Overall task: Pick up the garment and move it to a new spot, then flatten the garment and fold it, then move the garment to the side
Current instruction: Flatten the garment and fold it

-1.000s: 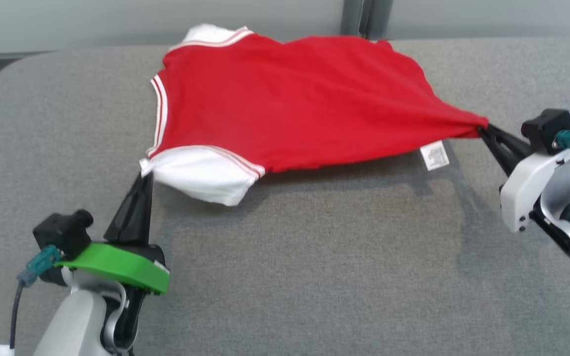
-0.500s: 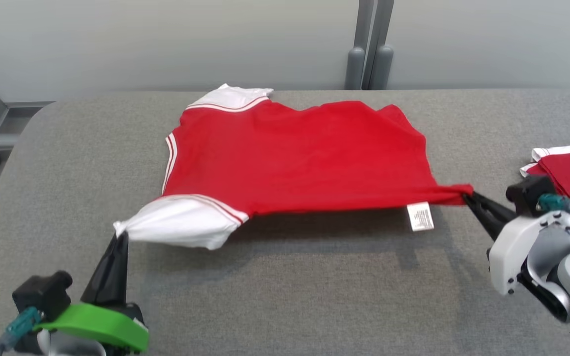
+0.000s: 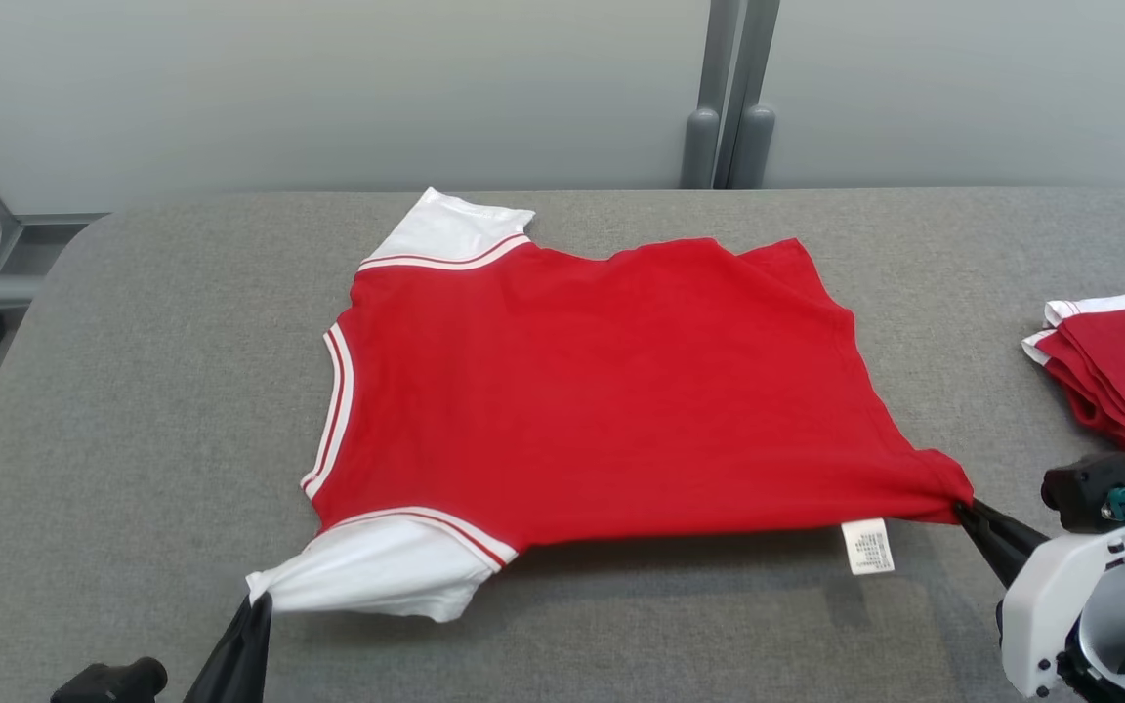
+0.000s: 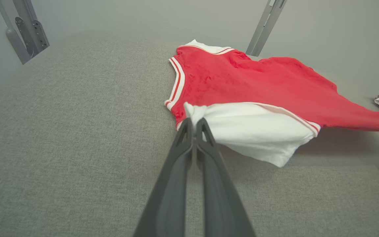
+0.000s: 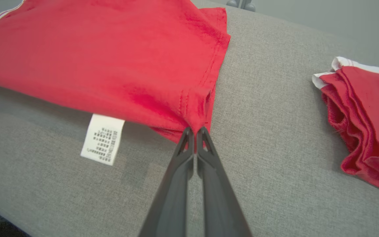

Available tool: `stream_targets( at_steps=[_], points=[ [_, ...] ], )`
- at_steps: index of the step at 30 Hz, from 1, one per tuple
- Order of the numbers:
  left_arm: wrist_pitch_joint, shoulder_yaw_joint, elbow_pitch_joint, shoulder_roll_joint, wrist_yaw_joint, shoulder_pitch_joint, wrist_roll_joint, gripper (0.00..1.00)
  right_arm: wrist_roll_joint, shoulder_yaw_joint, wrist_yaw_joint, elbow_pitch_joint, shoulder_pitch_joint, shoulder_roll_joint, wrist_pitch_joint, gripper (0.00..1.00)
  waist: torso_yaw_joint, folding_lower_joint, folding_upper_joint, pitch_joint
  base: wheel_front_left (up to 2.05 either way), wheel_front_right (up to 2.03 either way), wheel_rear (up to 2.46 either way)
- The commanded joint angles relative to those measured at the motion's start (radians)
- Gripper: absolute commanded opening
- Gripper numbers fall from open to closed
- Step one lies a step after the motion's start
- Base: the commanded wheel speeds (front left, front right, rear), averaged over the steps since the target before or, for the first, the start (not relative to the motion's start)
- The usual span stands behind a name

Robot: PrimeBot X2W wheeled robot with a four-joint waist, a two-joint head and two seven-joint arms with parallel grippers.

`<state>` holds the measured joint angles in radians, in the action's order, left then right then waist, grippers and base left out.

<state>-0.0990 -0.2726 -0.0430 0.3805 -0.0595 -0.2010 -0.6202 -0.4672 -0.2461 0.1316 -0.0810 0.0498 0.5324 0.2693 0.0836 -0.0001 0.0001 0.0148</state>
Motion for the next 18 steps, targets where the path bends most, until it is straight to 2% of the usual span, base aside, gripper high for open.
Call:
stream_targets(
  at_steps=[1, 8, 14, 18],
  points=[
    [0.010, 0.001, -0.019, 0.014, -0.015, -0.029, 0.011, 0.00, 0.016, 0.035, -0.002, 0.022, -0.042, -0.014, 0.018, 0.00, -0.002, 0.0001, -0.0001, 0.003, 0.00, 0.00, 0.00],
    [0.040, 0.001, -0.092, 0.020, -0.060, -0.113, 0.003, 0.00, 0.071, 0.199, -0.002, 0.144, -0.214, -0.143, 0.122, 0.00, -0.003, 0.0001, -0.0001, -0.004, 0.00, 0.00, 0.00],
    [0.059, 0.007, -0.137, 0.038, -0.085, -0.161, 0.002, 0.00, 0.116, 0.289, -0.002, 0.282, -0.352, -0.275, 0.207, 0.00, -0.006, 0.0001, -0.0001, -0.008, 0.00, 0.00, 0.00],
    [0.103, -0.013, -0.151, 0.067, -0.076, -0.173, 0.015, 0.00, 0.128, 0.299, -0.002, 0.309, -0.392, -0.294, 0.239, 0.00, -0.009, 0.0001, -0.0001, -0.005, 0.00, 0.00, 0.00]
  ],
)
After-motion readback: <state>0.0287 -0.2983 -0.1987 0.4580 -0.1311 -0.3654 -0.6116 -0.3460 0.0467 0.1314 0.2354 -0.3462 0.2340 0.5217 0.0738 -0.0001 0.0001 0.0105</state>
